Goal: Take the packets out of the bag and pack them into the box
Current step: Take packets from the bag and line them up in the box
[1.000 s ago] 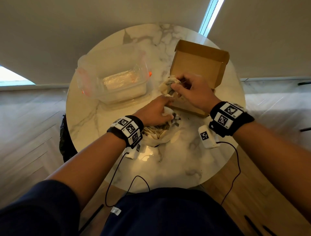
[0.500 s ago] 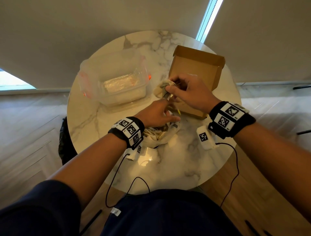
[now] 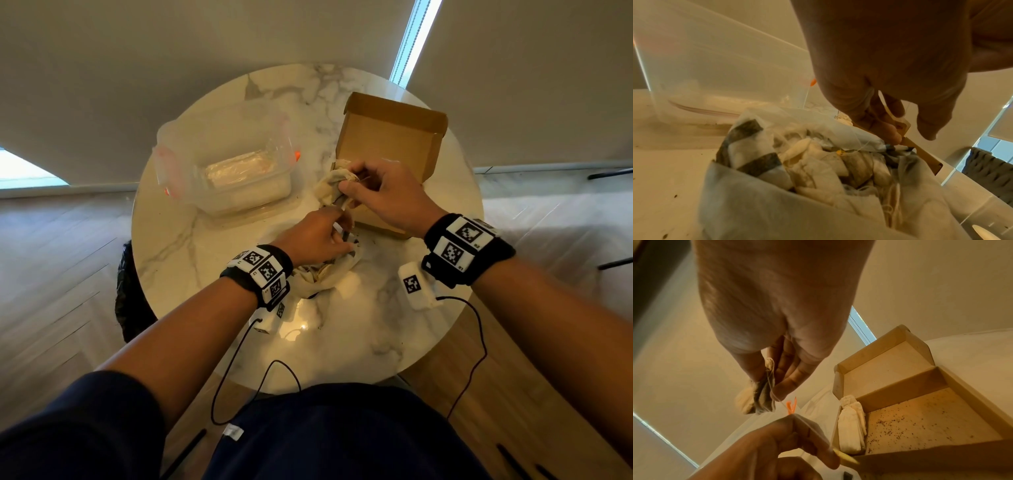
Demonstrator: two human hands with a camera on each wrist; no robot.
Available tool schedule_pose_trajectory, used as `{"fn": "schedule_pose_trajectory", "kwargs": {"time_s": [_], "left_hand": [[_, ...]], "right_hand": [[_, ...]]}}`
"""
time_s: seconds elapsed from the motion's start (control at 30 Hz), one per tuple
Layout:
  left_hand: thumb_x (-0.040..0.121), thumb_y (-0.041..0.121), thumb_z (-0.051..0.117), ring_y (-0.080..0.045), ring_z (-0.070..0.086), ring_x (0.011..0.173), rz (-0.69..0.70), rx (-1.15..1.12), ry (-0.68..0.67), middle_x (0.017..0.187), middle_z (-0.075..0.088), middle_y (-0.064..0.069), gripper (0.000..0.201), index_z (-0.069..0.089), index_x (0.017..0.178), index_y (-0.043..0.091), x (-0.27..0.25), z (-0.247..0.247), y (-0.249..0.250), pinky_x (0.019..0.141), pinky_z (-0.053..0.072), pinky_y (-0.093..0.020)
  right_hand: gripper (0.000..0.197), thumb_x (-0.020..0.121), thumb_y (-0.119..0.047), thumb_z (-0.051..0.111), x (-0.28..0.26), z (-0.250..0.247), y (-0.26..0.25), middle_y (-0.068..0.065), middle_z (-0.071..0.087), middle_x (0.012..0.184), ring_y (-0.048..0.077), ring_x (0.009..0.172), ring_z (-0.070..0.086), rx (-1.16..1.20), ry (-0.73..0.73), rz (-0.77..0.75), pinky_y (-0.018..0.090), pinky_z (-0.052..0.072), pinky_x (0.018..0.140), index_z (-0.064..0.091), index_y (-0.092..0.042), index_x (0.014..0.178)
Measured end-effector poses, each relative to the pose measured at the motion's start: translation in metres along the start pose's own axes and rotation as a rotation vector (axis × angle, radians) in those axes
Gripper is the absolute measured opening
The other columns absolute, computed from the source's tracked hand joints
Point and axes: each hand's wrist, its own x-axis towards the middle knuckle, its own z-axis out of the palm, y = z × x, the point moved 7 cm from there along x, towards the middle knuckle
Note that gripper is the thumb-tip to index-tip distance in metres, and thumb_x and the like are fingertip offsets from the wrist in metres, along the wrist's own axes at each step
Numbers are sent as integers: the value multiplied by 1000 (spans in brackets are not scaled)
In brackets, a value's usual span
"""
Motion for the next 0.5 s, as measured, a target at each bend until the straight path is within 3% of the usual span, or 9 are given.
{"fn": "schedule_pose_trajectory", "kwargs": {"time_s": [0.07,0.17,0.3,0.4,0.5], "left_hand": [[83,36,78,4,57,71,-19,1,0,80,55,19,37,58,108,17,1,1,0,65,43,-10],[86,35,75,8,53,68,-13,29,25,79,50,24,28,57,103,21,2,1,2,60,38,-3],[89,36,71,-5,58,72,-13,75,43,81,56,13,23,61,93,16,5,2,3,64,44,-11],[91,36,69,-14,62,82,0,77,25,95,63,2,25,66,100,13,7,6,3,76,52,-28],[96,31,63,-10,61,84,77,70,14,102,68,-1,24,67,113,14,6,7,8,78,47,-18]], "right_hand": [[17,93,-26,70,-1,1,1,0,73,95,16,81,72,-6,-9,-2,40,61,77,69,-15,105],[17,93,-30,70,-3,1,5,-1,73,96,20,83,72,-15,-6,-5,48,59,78,69,-19,105],[16,92,-31,70,-4,0,5,-1,73,96,22,84,71,1,3,-7,51,59,78,69,-21,105],[15,92,-30,70,-4,-1,4,-2,72,95,22,85,71,-6,10,-7,51,58,78,70,-21,104],[16,92,-30,70,-4,-1,4,-1,73,94,21,84,71,6,8,-1,49,58,79,70,-19,104]]}}
